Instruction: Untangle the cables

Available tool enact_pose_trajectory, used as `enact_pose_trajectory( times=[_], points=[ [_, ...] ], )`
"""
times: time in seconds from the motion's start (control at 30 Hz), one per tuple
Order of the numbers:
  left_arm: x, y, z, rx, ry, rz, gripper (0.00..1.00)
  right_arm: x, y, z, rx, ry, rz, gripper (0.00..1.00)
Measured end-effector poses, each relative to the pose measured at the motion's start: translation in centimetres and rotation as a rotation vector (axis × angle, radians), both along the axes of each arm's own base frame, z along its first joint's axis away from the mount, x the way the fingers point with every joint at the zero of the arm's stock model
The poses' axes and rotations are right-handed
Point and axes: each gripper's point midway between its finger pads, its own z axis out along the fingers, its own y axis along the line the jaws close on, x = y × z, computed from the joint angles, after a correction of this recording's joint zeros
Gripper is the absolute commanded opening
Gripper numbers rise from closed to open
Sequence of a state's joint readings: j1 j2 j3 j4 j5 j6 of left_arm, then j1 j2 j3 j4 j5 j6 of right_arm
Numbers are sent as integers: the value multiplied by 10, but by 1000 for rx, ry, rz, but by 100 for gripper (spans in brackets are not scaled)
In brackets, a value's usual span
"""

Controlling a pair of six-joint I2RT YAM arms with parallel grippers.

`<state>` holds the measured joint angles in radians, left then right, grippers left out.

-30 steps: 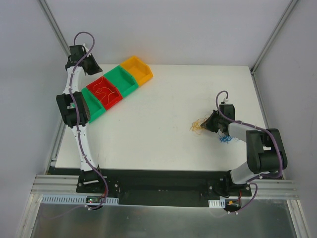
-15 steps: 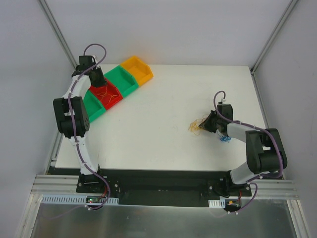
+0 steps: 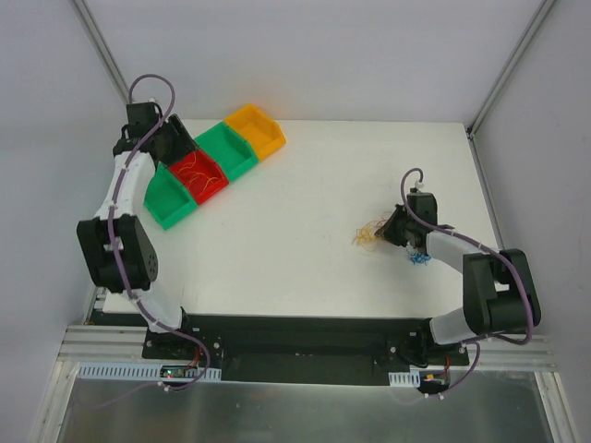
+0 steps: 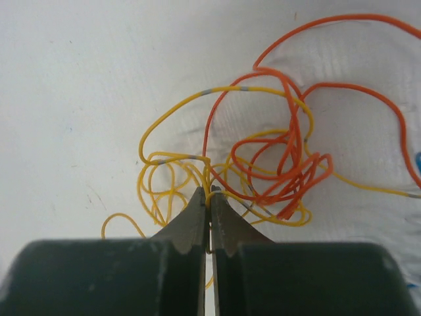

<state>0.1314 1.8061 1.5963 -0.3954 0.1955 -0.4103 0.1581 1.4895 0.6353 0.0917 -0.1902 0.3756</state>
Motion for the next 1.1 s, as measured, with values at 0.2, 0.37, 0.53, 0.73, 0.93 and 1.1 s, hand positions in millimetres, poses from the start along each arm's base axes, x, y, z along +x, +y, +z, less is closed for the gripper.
enact_pose_trajectory(
  times=[0.2, 0.37, 0.53, 0.73, 0.93, 1.1],
  points=[
    [-79, -54, 45, -139, -157, -71, 53, -1, -11, 28, -51, -85, -15, 0],
    [-137, -154, 29, -243, -198, -346, 61, -13, -11, 47, -50, -132, 14, 0],
    [-229, -281, -19, -312, -125, -782, 58, -41, 4, 56, 24, -163, 121, 0],
    [-273, -342, -54, -344, -70, -981, 53, -75, 16, 66, 103, -208, 201, 0],
    [-288, -386, -70, -364, -47, -1095, 39, -88, 27, 82, 176, -258, 252, 0],
    [-304, -417, -53, -361, -141, -1220, 38, -96, 33, 90, 212, -268, 279, 0]
  ],
)
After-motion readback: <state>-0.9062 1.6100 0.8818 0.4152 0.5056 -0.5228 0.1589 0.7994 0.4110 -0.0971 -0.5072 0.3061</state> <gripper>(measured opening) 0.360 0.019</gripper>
